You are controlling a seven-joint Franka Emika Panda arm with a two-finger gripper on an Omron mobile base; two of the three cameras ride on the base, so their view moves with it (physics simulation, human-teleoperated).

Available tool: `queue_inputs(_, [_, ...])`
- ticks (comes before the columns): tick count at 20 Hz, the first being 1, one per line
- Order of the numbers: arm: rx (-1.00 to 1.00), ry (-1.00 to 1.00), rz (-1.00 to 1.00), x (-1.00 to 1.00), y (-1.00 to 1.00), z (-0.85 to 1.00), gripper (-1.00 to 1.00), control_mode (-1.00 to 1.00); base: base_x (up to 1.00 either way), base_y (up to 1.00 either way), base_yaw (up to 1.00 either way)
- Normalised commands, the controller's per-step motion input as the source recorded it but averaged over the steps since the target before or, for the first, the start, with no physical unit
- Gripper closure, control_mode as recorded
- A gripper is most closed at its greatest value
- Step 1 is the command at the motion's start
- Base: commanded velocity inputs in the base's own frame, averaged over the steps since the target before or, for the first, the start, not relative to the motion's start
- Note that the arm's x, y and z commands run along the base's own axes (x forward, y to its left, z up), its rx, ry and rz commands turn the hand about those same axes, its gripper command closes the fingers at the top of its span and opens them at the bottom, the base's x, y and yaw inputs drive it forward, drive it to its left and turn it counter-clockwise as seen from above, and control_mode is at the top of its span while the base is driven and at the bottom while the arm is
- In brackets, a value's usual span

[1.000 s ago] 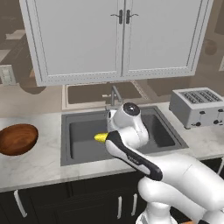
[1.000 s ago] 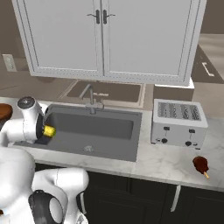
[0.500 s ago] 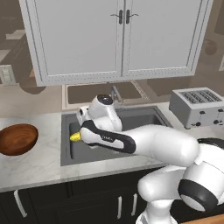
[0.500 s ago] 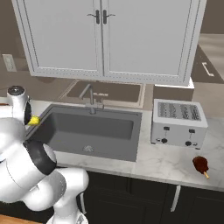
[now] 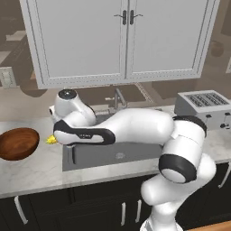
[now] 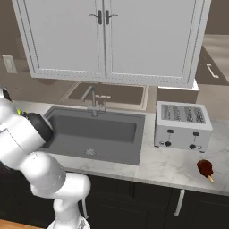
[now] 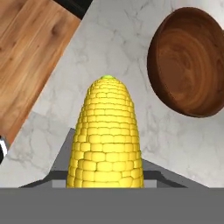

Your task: Pick the corn from the sink and place it in the bowl. Then pick the bowl and place it in the microwave. Then close the microwave door and press the start button.

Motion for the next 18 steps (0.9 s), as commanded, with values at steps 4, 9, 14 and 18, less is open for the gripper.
queue_inputs(4, [-0.01,0.02,0.03,0.49,0.67,-0.02,1.00,-1.00,0.00,0.00,0.00])
queue_inputs(9, [-0.02,0.01,0.03,0.43,0.66,-0.20,1.00,-1.00,0.00,0.00,0.00])
queue_inputs(14, [-0.11,0.00,0.00,0.28,0.54,-0.20,1.00,-1.00,0.00,0.00,0.00])
queue_inputs(18, [-0.15,0.00,0.00,0.15,0.47,0.00,1.00,-1.00,0.00,0.00,0.00])
